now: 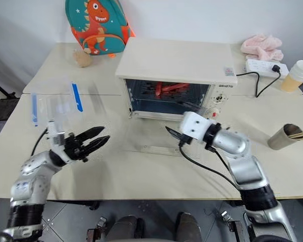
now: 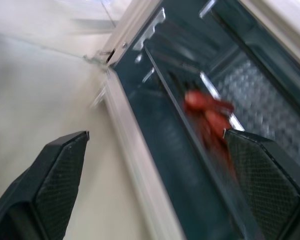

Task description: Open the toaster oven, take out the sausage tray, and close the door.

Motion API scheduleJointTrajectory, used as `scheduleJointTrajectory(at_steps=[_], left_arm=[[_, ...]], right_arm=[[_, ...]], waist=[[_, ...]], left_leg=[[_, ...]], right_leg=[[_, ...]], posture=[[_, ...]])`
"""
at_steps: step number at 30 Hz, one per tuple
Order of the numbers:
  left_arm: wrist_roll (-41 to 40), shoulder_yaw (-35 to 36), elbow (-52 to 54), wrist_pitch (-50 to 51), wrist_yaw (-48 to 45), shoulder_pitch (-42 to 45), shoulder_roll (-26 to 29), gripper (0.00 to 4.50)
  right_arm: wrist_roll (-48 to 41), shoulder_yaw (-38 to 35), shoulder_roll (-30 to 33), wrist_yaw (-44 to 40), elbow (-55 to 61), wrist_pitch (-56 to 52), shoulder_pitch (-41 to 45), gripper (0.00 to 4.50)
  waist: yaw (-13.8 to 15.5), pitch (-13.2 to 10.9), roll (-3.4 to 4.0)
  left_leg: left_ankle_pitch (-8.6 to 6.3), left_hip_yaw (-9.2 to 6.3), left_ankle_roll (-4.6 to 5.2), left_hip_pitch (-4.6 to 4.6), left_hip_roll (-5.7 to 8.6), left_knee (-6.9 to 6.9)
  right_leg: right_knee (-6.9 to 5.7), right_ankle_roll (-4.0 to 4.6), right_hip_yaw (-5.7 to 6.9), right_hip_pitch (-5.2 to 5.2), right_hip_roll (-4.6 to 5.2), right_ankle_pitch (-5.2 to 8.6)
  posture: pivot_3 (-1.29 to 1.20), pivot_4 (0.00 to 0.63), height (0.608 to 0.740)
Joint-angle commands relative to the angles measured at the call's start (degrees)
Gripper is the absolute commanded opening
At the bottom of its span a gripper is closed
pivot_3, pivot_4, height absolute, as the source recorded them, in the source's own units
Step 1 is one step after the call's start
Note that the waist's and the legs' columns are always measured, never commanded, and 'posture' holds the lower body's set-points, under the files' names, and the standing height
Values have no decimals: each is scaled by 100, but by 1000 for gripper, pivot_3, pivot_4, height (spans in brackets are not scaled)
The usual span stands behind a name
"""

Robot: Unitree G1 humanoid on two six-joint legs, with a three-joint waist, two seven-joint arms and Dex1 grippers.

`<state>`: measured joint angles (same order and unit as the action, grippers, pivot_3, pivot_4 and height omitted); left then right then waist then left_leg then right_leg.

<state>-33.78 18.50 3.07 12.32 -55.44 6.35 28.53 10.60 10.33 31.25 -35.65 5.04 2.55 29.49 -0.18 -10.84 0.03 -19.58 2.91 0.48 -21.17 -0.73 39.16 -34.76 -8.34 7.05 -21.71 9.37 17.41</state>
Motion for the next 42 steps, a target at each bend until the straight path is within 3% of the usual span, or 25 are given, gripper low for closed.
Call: scheduleJointTrajectory(at_steps=[1, 4, 17, 30, 42], left_arm=[[-222, 438, 719, 2, 291, -436, 90, 3515], [-302, 596, 999, -23, 522, -648, 30, 4444], [-509, 391, 1514, 184, 853, -841, -64, 4492], [-542, 307, 1368, 232, 859, -656, -19, 4500], [-484, 139, 1122, 226, 790, -396, -66, 4500]], right_arm=[[1203, 402, -37, 861, -688, 491, 535, 4500], [1702, 631, -114, 1273, -1171, 672, 862, 4500], [2977, 1114, -559, 2620, -2783, 643, 1852, 4500], [3189, 1134, -577, 2795, -2396, 570, 1645, 51], [3071, 1050, -517, 2320, -1502, 630, 1312, 21]], waist=[[-1, 0, 0], [2, 0, 0], [-153, 0, 1], [-155, -1, 2], [-167, -1, 2]], left_leg=[[0, -2, 0, -2, 2, 0], [0, -11, 0, -3, 0, 0], [0, -10, -5, -3, -1, -7], [0, -10, -5, -6, -1, -10], [-1, -10, -6, -9, -5, -16]], right_leg=[[3, 0, -1, -2, 1, 0], [-3, 0, 5, -4, -1, 0], [-10, 2, 17, -3, -5, 1], [-7, 2, 16, -7, -6, 1], [-4, 2, 16, -12, -11, 1]], posture=[[0, 150, 740], [0, 150, 740], [0, 150, 740], [0, 150, 740], [0, 150, 740]])
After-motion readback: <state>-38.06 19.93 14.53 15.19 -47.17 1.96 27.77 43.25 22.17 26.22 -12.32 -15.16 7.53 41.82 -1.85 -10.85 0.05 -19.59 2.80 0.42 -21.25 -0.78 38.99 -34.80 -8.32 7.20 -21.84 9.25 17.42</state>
